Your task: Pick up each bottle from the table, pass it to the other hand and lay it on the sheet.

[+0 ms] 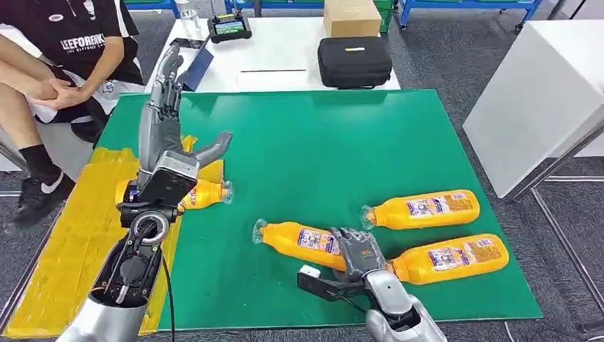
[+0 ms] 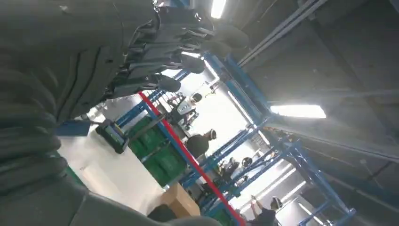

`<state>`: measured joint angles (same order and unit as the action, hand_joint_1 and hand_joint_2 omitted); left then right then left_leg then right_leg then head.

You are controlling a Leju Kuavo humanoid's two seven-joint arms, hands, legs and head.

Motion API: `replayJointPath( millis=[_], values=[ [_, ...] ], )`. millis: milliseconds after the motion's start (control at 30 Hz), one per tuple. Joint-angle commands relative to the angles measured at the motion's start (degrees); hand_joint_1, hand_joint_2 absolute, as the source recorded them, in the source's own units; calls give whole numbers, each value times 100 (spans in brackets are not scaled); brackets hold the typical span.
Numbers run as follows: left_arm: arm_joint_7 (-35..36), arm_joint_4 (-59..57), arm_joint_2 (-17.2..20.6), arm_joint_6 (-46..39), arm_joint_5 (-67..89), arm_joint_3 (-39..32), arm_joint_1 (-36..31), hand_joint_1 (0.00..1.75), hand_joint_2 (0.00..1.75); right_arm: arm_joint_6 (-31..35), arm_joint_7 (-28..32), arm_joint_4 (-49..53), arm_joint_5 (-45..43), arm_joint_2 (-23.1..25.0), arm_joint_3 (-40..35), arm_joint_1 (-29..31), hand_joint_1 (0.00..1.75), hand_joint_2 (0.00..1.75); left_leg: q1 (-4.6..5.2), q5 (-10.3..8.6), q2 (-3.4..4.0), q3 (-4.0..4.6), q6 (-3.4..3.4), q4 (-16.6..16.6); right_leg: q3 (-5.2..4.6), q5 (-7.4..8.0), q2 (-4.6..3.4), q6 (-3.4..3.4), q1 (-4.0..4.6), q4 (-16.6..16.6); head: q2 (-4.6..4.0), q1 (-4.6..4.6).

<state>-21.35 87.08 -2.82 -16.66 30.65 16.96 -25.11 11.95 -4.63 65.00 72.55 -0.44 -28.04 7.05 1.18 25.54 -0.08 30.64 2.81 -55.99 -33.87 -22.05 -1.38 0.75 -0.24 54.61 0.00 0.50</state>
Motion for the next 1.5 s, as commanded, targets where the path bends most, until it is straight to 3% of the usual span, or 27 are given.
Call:
replayJointPath(
  millis=[33, 133, 233, 267, 333, 400, 667, 1100, 1500],
  values=[
    [-117, 137, -10, 337, -477, 113, 122, 0, 175, 592, 395, 244, -551, 233, 587, -57, 175, 175, -5, 4, -5, 7, -13, -1, -3, -5, 10, 0, 4, 0, 0, -2],
    [-22, 192, -77, 666, -739, 126, 66, 0, 175, 1123, 662, 666, -985, 356, 840, -67, 175, 175, -9, 9, -19, 27, -21, -9, -17, -12, 22, 0, 8, 5, 0, 0],
    [370, 95, -132, 921, -828, 203, 77, 0, 175, 2308, 1147, 1113, -1607, 484, 1190, -148, 175, 175, -11, 12, -20, 50, -26, -17, -37, -17, 25, 0, 9, 14, 0, 0],
    [376, 48, -140, 927, -832, 251, 95, 0, 175, 2395, 1207, 1178, -1668, 490, 1230, -175, 175, 175, -7, 10, -21, 53, -23, -13, -40, -17, 24, 1, 5, 13, 0, 0],
    [382, -68, -44, 1281, -1174, 441, 195, 0, 175, 2805, 1894, 1573, -2322, 645, 1377, -302, 175, 175, -2, -1, -25, 55, -11, -3, -43, -10, 27, 2, 1, 5, 0, 0],
    [455, -222, 5, 1469, -1338, 614, 192, 0, 175, 2805, 2406, 1661, -2552, 869, 1637, -253, 175, 175, -1, 0, -22, 53, -11, -2, -42, -11, 24, 2, 0, 5, 0, 0],
    [680, -965, -31, 2033, -1954, 847, 185, 0, 175, 2805, 2943, 1398, -3193, 886, 1350, -62, 175, 175, -2, -1, -22, 66, -13, 3, -53, -8, 26, 1, 2, -2, 0, 0],
    [680, -969, -34, 2033, -1954, 861, 174, 0, 175, 2805, 2922, 1369, -3168, 917, 1345, -21, 175, 175, -4, 0, -19, 77, -12, -2, -64, -8, 26, 2, 1, 2, 0, 0],
    [685, -961, -113, 2266, -2403, 984, 428, 0, 175, 2805, 2828, 573, -3451, 926, 380, 664, 175, 175, -11, 8, -5, 64, -23, -1, -51, -11, 16, 0, 8, -2, 0, 0]
  ],
)
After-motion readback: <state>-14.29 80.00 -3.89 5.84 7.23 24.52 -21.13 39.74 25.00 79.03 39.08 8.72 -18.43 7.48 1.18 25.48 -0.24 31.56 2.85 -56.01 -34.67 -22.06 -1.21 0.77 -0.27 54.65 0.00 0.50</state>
